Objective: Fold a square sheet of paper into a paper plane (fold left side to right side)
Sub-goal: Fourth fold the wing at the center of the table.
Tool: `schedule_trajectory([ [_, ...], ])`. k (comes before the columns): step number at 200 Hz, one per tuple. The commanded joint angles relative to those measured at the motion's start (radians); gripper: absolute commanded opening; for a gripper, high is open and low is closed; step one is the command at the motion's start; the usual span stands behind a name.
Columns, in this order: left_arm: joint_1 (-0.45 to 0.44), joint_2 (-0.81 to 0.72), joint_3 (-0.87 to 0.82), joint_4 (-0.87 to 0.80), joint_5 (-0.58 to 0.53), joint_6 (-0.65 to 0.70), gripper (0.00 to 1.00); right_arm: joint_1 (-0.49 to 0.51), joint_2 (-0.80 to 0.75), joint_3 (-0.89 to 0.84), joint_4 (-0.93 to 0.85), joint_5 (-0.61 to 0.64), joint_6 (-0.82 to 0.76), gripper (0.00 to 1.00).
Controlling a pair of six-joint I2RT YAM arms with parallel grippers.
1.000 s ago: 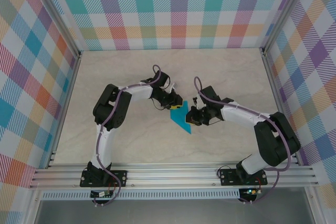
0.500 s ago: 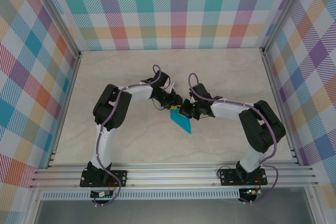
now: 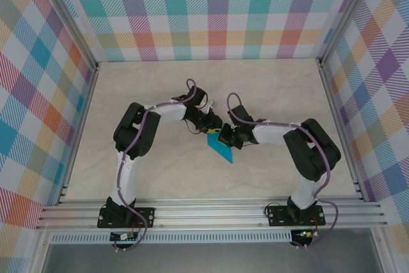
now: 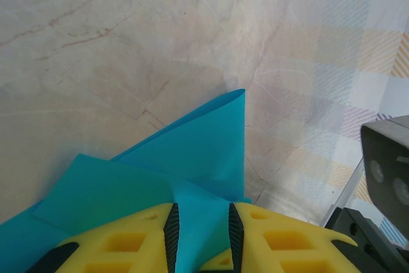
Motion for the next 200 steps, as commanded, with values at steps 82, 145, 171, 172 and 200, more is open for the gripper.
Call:
schedule_trajectory([
  [82, 0.008, 0.085, 0.017, -0.097, -0.141, 0.031, 0.29, 0.013, -0.073, -0.131, -0.120, 0.034, 0.008, 0.04],
  [145, 0.014, 0.092, 0.020, -0.098, -0.147, 0.028, 0.29, 0.018, -0.130, -0.209, -0.145, 0.003, -0.010, 0.05],
  [171, 0.014, 0.087, 0.018, -0.099, -0.146, 0.027, 0.29, 0.018, -0.181, -0.199, -0.152, 0.001, -0.025, 0.05],
  [172, 0.014, 0.087, 0.018, -0.100, -0.146, 0.026, 0.29, 0.018, -0.183, -0.198, -0.151, 0.001, -0.026, 0.05],
  [200, 0.013, 0.083, 0.016, -0.100, -0.144, 0.028, 0.29, 0.018, -0.214, -0.161, -0.105, -0.026, -0.020, 0.05],
])
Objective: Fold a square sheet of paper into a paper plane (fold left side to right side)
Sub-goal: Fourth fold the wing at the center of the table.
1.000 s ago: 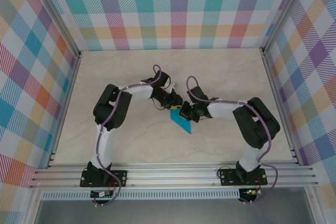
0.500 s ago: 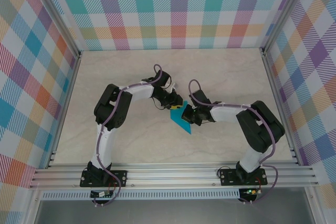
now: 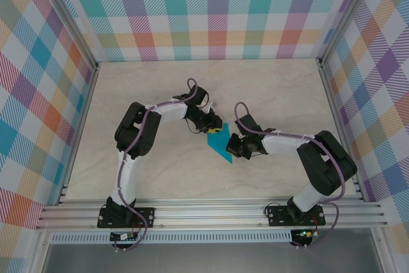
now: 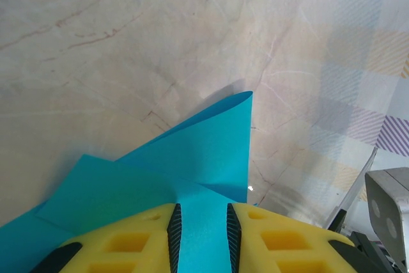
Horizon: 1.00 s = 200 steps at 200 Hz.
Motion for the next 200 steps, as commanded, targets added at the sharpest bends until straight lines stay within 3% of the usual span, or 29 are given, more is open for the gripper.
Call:
schedule_trajectory([
  [1, 0.017, 0.068, -0.018, -0.049, -0.127, 0.024, 0.29, 0.012, -0.031, 0.015, -0.048, -0.034, -0.011, 0.05],
  [96, 0.015, 0.063, -0.018, -0.056, -0.123, 0.025, 0.29, 0.032, 0.146, 0.142, -0.032, 0.001, -0.012, 0.05],
  [200, 0.017, 0.051, 0.001, -0.075, -0.134, 0.037, 0.29, 0.032, -0.071, -0.141, -0.117, -0.005, 0.041, 0.06],
])
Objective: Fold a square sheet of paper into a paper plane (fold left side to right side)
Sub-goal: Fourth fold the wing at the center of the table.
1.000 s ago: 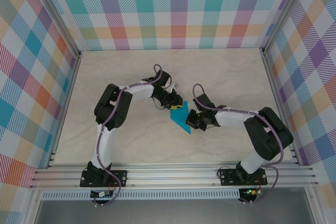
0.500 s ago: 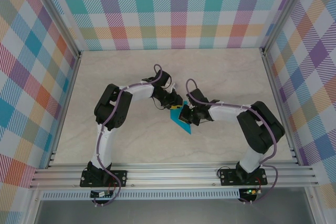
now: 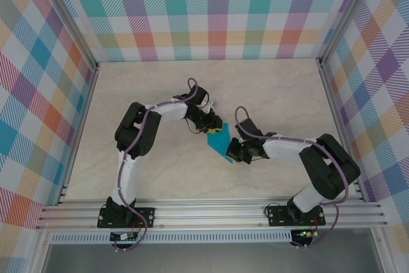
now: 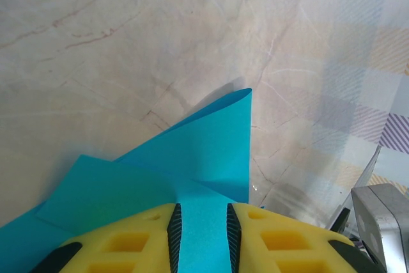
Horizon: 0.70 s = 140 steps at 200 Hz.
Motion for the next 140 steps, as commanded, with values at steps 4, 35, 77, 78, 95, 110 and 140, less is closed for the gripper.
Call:
schedule_trajectory([
  [4, 0.017, 0.043, -0.006, -0.059, -0.130, 0.017, 0.29, 0.006, -0.033, -0.079, -0.137, 0.011, 0.014, 0.06],
  [35, 0.017, -0.046, 0.004, -0.052, -0.114, 0.013, 0.38, 0.006, -0.125, -0.081, -0.151, 0.026, -0.056, 0.12],
  [77, 0.017, -0.188, 0.055, -0.111, -0.072, 0.023, 0.47, 0.004, -0.247, 0.037, -0.291, 0.142, -0.264, 0.31],
  [78, 0.017, -0.192, 0.055, -0.112, -0.073, 0.024, 0.47, 0.004, -0.249, 0.039, -0.294, 0.148, -0.268, 0.31],
  [95, 0.017, -0.273, 0.013, -0.125, -0.106, 0.028, 0.51, 0.003, -0.287, 0.072, -0.355, 0.227, -0.337, 0.41],
  [110, 0.017, -0.339, -0.071, -0.099, -0.129, 0.009, 0.52, 0.004, -0.320, 0.079, -0.383, 0.274, -0.383, 0.52],
  [140, 0.008, -0.416, -0.280, 0.070, -0.119, -0.089, 0.52, 0.003, -0.393, 0.047, -0.369, 0.280, -0.423, 0.79],
])
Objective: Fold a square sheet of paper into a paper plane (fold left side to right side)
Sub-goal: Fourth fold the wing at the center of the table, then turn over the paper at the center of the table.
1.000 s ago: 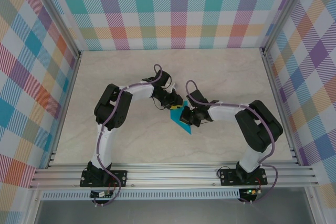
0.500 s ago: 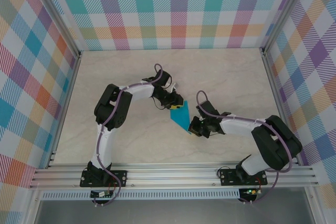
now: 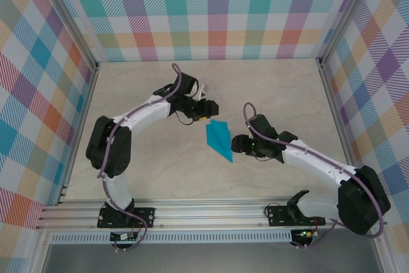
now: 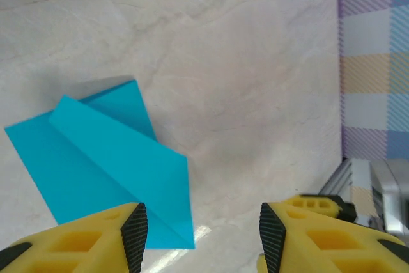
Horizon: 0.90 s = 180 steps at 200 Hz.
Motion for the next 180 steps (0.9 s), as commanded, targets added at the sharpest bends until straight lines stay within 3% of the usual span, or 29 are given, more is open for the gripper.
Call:
schedule_trajectory([
  [1, -0.002, -0.023, -0.145, 0.094, -0.011, -0.076, 0.52, 0.004, -0.055, -0.018, -0.047, 0.046, -0.082, 0.80],
  [21, -0.028, 0.000, -0.190, 0.185, 0.003, -0.116, 0.51, 0.004, -0.101, -0.058, 0.012, -0.012, -0.084, 1.00],
  [112, -0.081, 0.222, -0.079, 0.241, 0.033, -0.155, 0.45, 0.004, -0.187, -0.112, 0.071, -0.111, -0.056, 1.00],
  [150, -0.085, 0.259, -0.067, 0.318, 0.071, -0.201, 0.37, 0.005, -0.209, -0.110, 0.077, -0.134, -0.057, 1.00],
  [180, -0.085, 0.269, -0.059, 0.333, 0.079, -0.205, 0.24, 0.004, -0.232, -0.120, 0.101, -0.143, -0.041, 1.00],
])
